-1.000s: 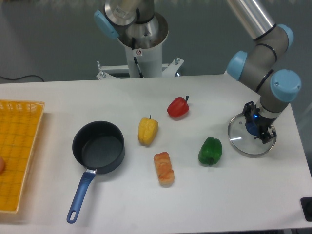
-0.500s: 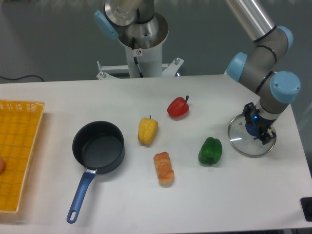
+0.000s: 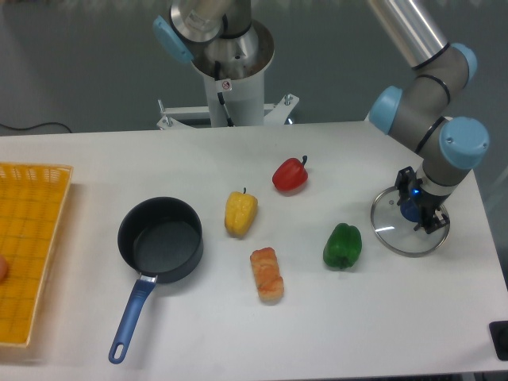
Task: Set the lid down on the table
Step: 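Set the lid flat on the table and open the gripper, then lift the open gripper up off the lid knob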
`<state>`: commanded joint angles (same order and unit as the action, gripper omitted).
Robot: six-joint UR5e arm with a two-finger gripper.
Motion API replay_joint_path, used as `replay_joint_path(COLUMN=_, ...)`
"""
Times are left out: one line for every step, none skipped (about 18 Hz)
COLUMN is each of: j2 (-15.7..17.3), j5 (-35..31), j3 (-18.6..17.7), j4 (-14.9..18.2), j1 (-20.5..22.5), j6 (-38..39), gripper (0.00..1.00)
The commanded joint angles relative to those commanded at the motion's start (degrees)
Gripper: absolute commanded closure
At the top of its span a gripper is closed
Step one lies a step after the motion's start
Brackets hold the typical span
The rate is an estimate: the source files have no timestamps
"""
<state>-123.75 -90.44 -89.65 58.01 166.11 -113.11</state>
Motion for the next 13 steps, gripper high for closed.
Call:
replay_joint_path(j2=0.0, j5=0.0, j3=0.0, j4=0.0, j1=0.1, j6=0.1, gripper=0.01)
replay_joint_path(j2=0.0, j5=0.0, j3=0.0, j4=0.0, j1=0.1, j6=0.1, gripper=0.0)
replay_joint_path(j2=0.1, j5=0.0, j3=0.0, j4=0.1, j1=0.0, j6=0.1, gripper=0.0)
replay_joint_path(j2=0.2, j5=0.0, j3=0.0, j4=0.1, j1=-0.1, j6=0.2, gripper=0.0)
replay_joint_path(j2=0.4, j5=0.0, j3=-0.1, j4=0.1, j1=-0.2, j6=0.2, gripper=0.0)
replay_joint_path(j2=0.8, j5=0.0, j3=-0.2, j4=0.1, j1=-0.2, j6=0.2, gripper=0.0)
replay_joint_path(j2=1.6, j5=0.0, j3=-0.4, j4=0.3, j1=-0.2, j6=0.7, gripper=0.0)
replay_joint_path(j2=2.0, j5=-0.1, j3=-0.7, j4=0.3, j1=-0.2, j6=0.8, gripper=0.0)
replay_joint_path(j2=2.4, j5=0.0, j3=-0.8, j4=0.2, j1=-0.1, j6=0.8, gripper=0.0)
replay_joint_path(j2=3.0, j5=0.3, j3=-0.7, j4=0.2, j1=0.0, j6=0.8, gripper=0.0)
replay_joint_path(j2=3.6, j5=0.3, j3=-0.5, j4=0.1, j1=0.1, j6=0.7, gripper=0.0)
replay_joint_path(j2=4.0, j5=0.4, j3=-0.2, j4=0.3, j1=0.0, j6=0.8, gripper=0.0)
replay_joint_path(j2=4.5, j5=0.4, j3=-0.1, j4=0.3, j1=-0.1, j6=0.7, gripper=0.0)
